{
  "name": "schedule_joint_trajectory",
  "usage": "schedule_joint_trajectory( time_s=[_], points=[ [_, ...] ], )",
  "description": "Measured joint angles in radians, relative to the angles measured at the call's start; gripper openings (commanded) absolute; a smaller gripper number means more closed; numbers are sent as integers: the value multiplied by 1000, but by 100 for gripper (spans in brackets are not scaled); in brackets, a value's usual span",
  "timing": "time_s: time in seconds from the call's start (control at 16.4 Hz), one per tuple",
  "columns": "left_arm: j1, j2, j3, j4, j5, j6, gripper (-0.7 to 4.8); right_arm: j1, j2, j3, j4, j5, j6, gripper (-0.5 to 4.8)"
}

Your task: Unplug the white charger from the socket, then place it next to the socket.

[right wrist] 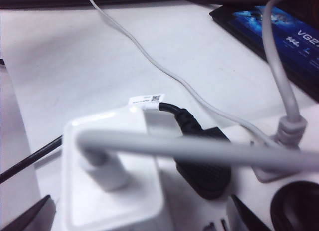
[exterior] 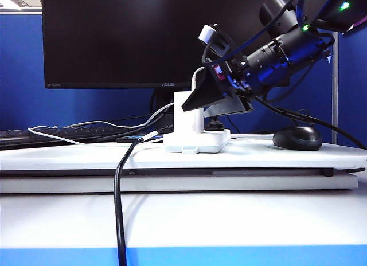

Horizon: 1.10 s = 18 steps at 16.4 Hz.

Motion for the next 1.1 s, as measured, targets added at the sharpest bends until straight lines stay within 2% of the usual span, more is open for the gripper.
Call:
schedule_joint_trajectory(
  time_s=[0.31,0.43,0.49,0.55,1.1],
  points=[
    [0,0,0,0,0,0,-5,18,44,0,100,-23,-20,477],
    [0,0,0,1,0,0,-5,18,50,0,101,-23,-17,377],
    [0,0,0,0,0,0,-5,18,50,0,112,-23,-16,213],
    [0,0,0,0,0,0,-5,19,50,0,116,-23,-16,120],
    [0,0,0,1,0,0,-5,19,49,-3,174,-51,7,121]
  ],
)
